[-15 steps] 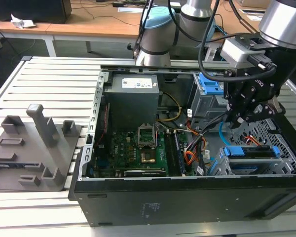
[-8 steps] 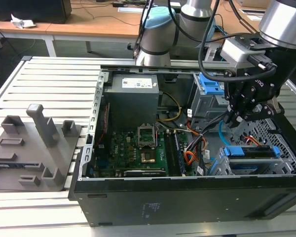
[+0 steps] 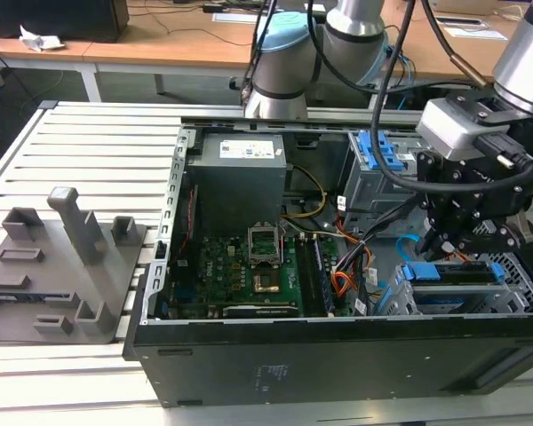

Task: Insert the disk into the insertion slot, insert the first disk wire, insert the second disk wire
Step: 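Insert the second disk wire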

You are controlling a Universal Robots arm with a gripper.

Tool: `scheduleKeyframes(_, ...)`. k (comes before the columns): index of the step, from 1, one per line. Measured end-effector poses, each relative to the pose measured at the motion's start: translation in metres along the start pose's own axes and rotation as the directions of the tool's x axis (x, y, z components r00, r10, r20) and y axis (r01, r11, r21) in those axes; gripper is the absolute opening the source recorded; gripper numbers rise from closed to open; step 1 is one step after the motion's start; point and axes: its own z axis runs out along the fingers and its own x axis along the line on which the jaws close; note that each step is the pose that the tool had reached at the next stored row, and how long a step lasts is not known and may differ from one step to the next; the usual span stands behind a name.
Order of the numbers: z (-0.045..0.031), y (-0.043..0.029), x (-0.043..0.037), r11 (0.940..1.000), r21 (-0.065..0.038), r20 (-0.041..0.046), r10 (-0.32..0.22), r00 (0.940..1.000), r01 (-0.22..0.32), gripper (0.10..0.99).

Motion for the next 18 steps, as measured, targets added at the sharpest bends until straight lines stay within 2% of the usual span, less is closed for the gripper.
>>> scheduleKeyframes(3,0.0024,-0.0014,0.0007,0.9984,-0.001,0.0026,0.057,0.9984,-0.057,0.165)
scheduleKeyframes(8,0.0029,-0.0077,0.0025,0.9955,-0.002,0.0033,0.095,0.9955,-0.095,0.165)
scheduleKeyframes(11,0.0029,-0.0091,0.0030,0.9907,-0.004,0.0005,0.136,0.9907,-0.136,0.165)
scheduleKeyframes(13,0.0032,-0.0097,0.0031,0.9825,-0.005,-0.0011,0.186,0.9825,-0.186,0.165)
scheduleKeyframes(15,0.0034,-0.0099,0.0031,0.9768,-0.006,-0.0011,0.214,0.9768,-0.214,0.165)
scheduleKeyframes(18,0.0044,-0.0120,0.0037,0.9625,-0.008,0.0013,0.271,0.9625,-0.271,0.165)
